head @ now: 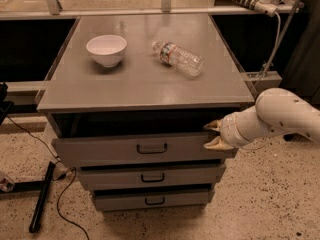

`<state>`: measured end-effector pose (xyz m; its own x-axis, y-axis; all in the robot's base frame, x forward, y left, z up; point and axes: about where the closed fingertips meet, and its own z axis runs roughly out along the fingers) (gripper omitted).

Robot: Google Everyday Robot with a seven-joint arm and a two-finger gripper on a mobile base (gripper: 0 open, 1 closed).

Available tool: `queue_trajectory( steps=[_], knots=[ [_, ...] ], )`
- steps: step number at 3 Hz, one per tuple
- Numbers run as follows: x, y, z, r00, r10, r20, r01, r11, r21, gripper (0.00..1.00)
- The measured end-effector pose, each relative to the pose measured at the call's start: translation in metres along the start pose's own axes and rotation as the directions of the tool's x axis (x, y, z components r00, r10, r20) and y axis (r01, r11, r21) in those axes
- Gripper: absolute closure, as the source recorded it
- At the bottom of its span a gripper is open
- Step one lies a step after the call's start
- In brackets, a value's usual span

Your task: Open top drawer

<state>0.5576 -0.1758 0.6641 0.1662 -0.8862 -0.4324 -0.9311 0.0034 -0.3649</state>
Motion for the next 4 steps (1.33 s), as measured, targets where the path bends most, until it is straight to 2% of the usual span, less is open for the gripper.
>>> queue_trajectory(
  steps=[1, 2, 3, 4],
  knots=[
    [-0.001, -0.001, -0.002, 1.000, 0.000, 0.000, 0.000, 1.0000, 0.000, 1.00],
    [0.001, 0.010, -0.012, 1.000, 0.003, -0.003, -0.003, 1.0000, -0.001, 1.00],
    [0.001, 0.010, -0.012, 1.000, 0.003, -0.003, -0.003, 1.0000, -0.001, 0.82],
    [0.001, 0.010, -0.012, 1.000, 0.003, -0.003, -0.003, 1.0000, -0.001, 0.58]
  ],
)
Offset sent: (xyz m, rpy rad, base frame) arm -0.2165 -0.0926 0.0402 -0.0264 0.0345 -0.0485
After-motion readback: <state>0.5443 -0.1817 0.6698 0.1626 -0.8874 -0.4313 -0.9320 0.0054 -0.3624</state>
